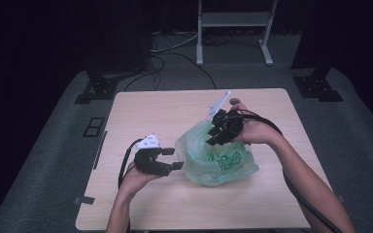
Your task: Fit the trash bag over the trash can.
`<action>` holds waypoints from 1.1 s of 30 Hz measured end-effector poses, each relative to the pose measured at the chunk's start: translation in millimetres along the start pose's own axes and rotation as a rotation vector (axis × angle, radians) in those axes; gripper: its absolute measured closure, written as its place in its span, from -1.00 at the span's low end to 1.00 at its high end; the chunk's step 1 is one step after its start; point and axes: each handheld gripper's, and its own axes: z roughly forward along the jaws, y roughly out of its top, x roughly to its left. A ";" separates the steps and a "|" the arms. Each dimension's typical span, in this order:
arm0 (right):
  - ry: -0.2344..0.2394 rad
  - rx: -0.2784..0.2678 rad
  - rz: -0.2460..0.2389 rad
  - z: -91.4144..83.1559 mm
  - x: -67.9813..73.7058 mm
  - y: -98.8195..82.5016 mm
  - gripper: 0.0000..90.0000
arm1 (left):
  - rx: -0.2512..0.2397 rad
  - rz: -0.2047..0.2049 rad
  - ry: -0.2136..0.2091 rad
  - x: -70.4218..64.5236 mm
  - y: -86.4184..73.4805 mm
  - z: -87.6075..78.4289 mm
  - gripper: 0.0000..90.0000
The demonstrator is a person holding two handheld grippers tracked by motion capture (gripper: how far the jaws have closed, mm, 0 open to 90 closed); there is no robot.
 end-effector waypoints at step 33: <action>-0.093 -0.378 0.243 -61.6 -18.4 -71.5 -0.21 | -0.038 -0.033 0.074 6.6 -7.1 -17.1 -0.62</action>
